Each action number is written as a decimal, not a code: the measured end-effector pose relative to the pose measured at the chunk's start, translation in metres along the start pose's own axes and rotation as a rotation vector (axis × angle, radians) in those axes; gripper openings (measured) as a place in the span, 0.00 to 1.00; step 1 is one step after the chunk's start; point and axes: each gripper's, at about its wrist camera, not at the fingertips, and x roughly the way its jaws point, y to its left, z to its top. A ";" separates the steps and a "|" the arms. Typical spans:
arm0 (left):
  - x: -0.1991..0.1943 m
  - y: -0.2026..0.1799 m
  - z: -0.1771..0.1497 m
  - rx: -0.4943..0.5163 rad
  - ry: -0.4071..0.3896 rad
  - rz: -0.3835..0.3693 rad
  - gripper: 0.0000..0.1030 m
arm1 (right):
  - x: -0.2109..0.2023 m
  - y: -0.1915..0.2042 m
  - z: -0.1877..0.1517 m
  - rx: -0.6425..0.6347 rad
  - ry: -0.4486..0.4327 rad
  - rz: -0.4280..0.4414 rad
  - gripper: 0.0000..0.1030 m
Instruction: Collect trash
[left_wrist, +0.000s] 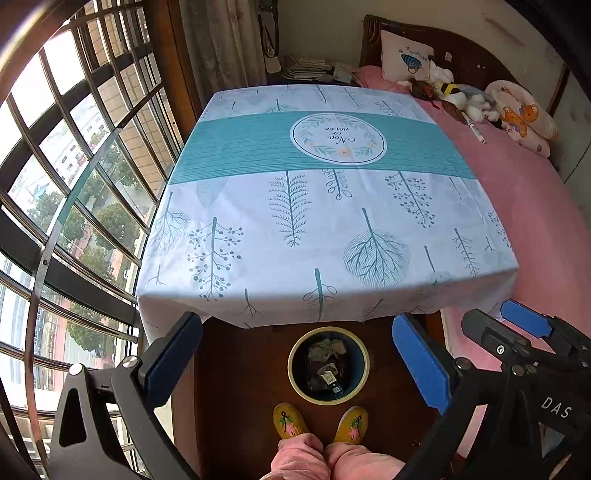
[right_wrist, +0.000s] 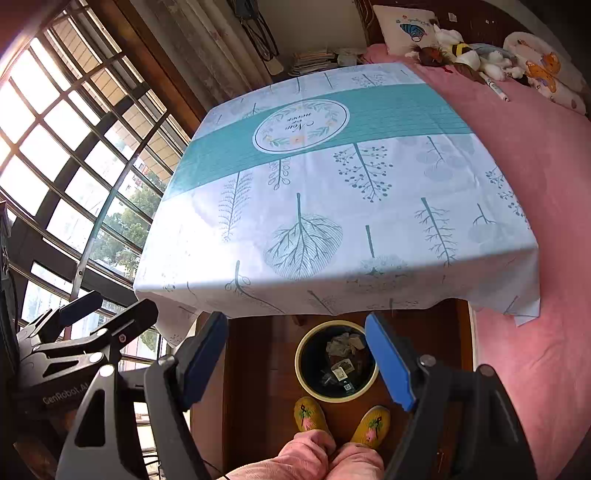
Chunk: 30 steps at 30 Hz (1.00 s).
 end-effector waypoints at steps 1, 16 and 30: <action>-0.006 0.001 0.001 -0.003 -0.015 0.002 0.99 | -0.007 0.002 0.002 -0.011 -0.016 -0.004 0.75; -0.053 -0.011 0.019 0.020 -0.165 0.029 0.99 | -0.053 0.017 0.022 -0.083 -0.145 -0.040 0.75; -0.045 -0.015 0.029 0.036 -0.156 0.042 0.99 | -0.048 0.015 0.031 -0.073 -0.146 -0.046 0.75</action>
